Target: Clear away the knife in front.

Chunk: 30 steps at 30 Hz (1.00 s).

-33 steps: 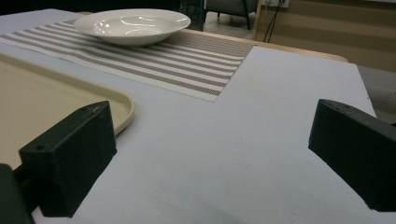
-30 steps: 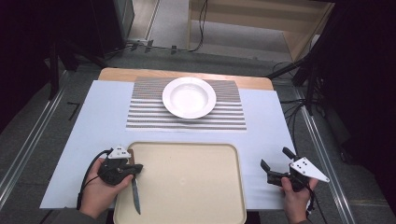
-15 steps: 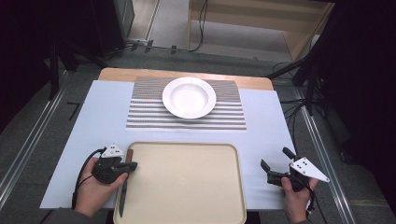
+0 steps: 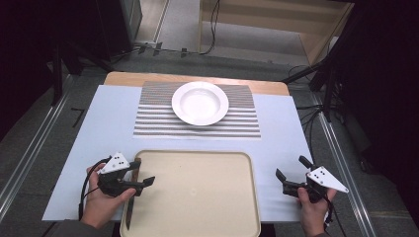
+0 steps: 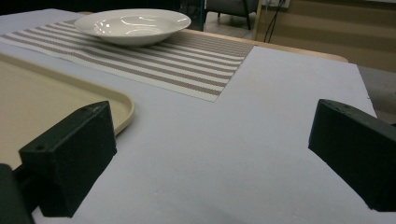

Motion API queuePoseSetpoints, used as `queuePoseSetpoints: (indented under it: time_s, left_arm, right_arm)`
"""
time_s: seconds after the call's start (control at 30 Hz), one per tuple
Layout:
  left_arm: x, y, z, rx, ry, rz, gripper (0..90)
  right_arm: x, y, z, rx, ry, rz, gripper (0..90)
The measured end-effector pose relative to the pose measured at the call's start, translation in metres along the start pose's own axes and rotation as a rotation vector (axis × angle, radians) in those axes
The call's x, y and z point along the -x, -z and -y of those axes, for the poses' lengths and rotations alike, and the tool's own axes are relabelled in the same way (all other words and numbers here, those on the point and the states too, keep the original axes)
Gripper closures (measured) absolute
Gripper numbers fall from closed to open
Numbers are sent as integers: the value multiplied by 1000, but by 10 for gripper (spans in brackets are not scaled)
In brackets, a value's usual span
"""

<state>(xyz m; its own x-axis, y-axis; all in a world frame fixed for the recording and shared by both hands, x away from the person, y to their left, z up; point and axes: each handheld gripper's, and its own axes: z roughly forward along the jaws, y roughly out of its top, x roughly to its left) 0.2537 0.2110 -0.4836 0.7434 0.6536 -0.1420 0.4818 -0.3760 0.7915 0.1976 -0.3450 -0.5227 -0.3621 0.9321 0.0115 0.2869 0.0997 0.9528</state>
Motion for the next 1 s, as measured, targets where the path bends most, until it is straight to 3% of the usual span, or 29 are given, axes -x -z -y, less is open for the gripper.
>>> queuePoseSetpoints:
  time_s: [0.03,0.17,0.27,0.57,1.0]
  left_arm:
    - [-1,2,0,19,7,9,0]
    - [-5,10,1,90,15,19,0]
    - [-9,15,2,125,30,4,0]
    - [-15,21,5,149,33,-27,0]
    - [-35,38,12,197,60,-76,0]
  right_arm:
    - [0,0,0,0,0,0,0]
    - [0,0,0,-2,-1,0,0]
    - [0,0,0,-2,0,0,0]
    - [0,0,0,-1,0,-1,0]
    - [0,0,0,-1,0,-2,0]
